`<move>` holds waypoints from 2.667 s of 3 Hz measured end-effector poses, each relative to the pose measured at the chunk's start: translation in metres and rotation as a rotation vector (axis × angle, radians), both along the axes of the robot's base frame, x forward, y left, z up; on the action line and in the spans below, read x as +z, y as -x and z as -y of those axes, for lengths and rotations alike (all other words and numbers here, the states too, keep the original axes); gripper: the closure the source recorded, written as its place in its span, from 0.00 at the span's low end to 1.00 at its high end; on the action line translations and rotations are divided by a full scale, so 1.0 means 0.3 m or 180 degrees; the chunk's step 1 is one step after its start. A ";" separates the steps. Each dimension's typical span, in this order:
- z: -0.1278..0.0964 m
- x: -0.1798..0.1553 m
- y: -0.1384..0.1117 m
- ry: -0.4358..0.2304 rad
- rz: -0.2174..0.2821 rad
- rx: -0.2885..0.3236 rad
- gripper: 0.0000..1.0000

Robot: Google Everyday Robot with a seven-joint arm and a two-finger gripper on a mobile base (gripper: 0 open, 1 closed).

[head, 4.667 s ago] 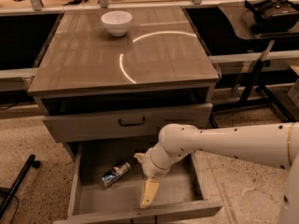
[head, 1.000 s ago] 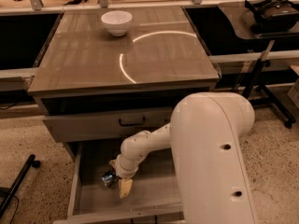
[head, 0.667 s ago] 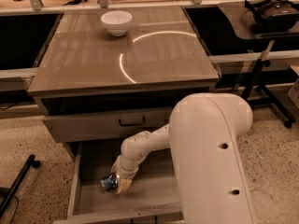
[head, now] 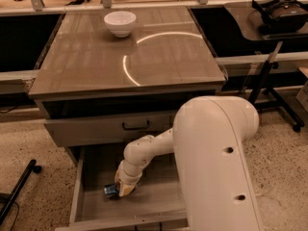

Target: Pick redbull can from middle drawer and place on counter

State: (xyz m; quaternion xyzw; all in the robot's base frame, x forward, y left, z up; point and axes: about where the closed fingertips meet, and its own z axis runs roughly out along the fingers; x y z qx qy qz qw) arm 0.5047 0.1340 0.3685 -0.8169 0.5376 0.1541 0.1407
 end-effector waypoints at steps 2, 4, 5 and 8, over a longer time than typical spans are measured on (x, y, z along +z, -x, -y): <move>0.150 0.236 0.079 -0.0351 0.0264 -0.0031 1.00; 0.434 0.545 0.118 -0.0652 0.0577 -0.0122 1.00; 0.437 0.560 0.116 -0.0663 0.0583 -0.0104 1.00; 0.559 1.155 0.026 -0.0708 0.0884 0.0227 1.00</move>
Offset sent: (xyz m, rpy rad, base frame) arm -0.0416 -0.1032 0.1412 0.2043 -0.1712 -0.0467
